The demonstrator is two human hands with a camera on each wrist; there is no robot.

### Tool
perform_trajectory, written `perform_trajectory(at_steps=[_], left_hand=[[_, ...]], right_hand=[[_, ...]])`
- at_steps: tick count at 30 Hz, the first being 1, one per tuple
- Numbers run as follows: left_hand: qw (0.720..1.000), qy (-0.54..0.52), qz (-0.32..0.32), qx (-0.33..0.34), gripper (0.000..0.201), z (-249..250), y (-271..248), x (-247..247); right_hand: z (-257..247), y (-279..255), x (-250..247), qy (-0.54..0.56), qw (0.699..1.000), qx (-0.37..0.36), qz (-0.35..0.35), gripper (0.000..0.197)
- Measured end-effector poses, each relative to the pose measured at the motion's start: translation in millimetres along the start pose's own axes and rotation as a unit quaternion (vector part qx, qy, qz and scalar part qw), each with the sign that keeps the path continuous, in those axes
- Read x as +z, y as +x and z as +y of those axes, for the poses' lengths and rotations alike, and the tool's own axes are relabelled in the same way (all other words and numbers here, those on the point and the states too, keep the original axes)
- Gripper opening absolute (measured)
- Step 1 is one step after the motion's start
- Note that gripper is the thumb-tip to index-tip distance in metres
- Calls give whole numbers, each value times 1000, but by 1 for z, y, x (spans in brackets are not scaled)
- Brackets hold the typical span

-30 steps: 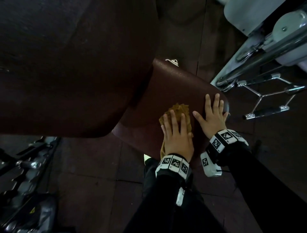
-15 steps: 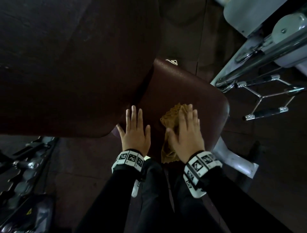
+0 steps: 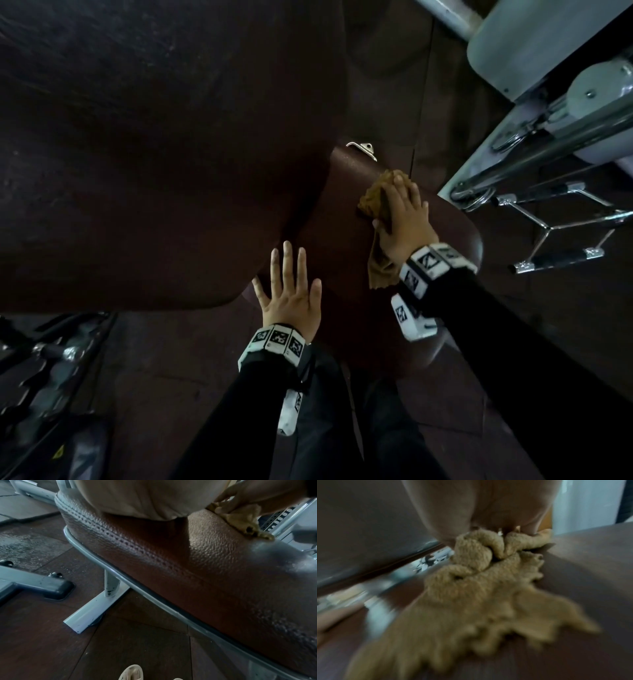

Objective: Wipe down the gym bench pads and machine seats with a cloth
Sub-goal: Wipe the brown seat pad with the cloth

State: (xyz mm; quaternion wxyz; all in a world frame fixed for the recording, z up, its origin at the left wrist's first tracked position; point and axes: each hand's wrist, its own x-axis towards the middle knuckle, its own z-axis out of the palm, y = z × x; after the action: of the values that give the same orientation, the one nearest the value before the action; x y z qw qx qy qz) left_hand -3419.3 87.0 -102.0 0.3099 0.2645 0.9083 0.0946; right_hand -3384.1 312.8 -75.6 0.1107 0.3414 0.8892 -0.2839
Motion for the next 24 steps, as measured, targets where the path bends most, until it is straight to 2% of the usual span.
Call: perform_trajectory(at_steps=[5, 8, 11, 14, 18, 21, 24], left_hand=[[999, -2, -35, -4, 58, 1, 1, -4], [999, -6, -42, -4, 57, 1, 1, -5], [999, -7, -52, -8, 57, 2, 2, -5], [997, -8, -71, -11, 57, 1, 3, -4], [996, -1, -86, -17, 58, 1, 5, -4], [995, -3, -99, -22, 57, 2, 6, -4], [993, 0, -115, -26, 57, 3, 7, -5]], right_hand=[[0, 47, -18, 125, 992, 22, -2, 61], [-5, 65, -27, 146, 989, 24, -30, 46], [-10, 73, -30, 177, 983, 36, -20, 25], [-13, 82, -27, 149, 988, 19, -24, 30], [-24, 105, -30, 189, 981, 18, -46, 25], [-38, 122, -35, 190, 979, -8, -74, 21], [-46, 133, -41, 181, 977, -15, -109, 28]])
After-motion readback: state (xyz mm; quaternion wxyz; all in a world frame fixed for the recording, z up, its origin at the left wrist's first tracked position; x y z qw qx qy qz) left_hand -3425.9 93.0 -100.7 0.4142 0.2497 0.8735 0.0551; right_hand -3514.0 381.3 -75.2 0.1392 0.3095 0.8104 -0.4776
